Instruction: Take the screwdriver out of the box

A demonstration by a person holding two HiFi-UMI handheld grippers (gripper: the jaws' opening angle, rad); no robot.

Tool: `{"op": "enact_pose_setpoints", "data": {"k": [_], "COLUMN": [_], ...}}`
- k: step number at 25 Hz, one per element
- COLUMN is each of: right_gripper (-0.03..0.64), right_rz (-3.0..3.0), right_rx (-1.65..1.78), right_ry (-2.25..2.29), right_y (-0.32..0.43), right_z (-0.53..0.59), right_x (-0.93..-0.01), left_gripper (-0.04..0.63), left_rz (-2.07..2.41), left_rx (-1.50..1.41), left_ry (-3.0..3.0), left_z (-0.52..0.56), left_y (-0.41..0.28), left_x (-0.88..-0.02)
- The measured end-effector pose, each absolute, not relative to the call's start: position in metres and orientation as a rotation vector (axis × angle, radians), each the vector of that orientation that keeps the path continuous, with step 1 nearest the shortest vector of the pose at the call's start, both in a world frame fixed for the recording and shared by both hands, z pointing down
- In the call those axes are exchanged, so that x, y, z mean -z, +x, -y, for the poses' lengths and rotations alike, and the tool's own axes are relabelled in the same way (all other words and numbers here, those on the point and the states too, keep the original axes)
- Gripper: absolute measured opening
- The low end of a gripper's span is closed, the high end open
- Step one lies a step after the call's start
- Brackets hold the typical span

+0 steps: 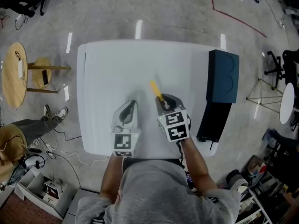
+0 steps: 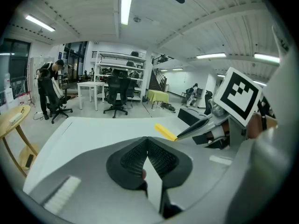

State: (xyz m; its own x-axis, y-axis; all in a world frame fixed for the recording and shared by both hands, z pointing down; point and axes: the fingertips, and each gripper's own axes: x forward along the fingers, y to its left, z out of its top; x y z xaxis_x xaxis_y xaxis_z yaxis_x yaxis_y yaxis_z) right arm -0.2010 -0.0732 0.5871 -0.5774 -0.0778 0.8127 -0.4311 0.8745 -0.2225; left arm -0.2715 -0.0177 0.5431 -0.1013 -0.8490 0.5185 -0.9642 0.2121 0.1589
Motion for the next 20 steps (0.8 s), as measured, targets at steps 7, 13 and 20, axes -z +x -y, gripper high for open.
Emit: {"op": "enact_pose_setpoints", "data": {"k": [7, 13, 20], "right_gripper": [0.077, 0.077, 0.077], "right_rz": [2.122, 2.098, 2.079], "right_rx": [-0.520, -0.525, -0.519], "right_ry": [0.362, 0.358, 0.348], "right_y": [-0.210, -0.214, -0.218], "right_z": [0.086, 0.090, 0.089], "right_x": [-0.611, -0.627, -0.639], "left_gripper": [0.012, 0.012, 0.012], "left_rz": [1.944, 1.914, 1.914], "left_rx": [-0.299, -0.301, -0.292], "left_ry": [1.663, 1.647, 1.624], "left_z": [0.032, 0.034, 0.031], "left_y": [-0.277, -0.279, -0.284], "left_x": [-0.568, -0.583, -0.591]}}
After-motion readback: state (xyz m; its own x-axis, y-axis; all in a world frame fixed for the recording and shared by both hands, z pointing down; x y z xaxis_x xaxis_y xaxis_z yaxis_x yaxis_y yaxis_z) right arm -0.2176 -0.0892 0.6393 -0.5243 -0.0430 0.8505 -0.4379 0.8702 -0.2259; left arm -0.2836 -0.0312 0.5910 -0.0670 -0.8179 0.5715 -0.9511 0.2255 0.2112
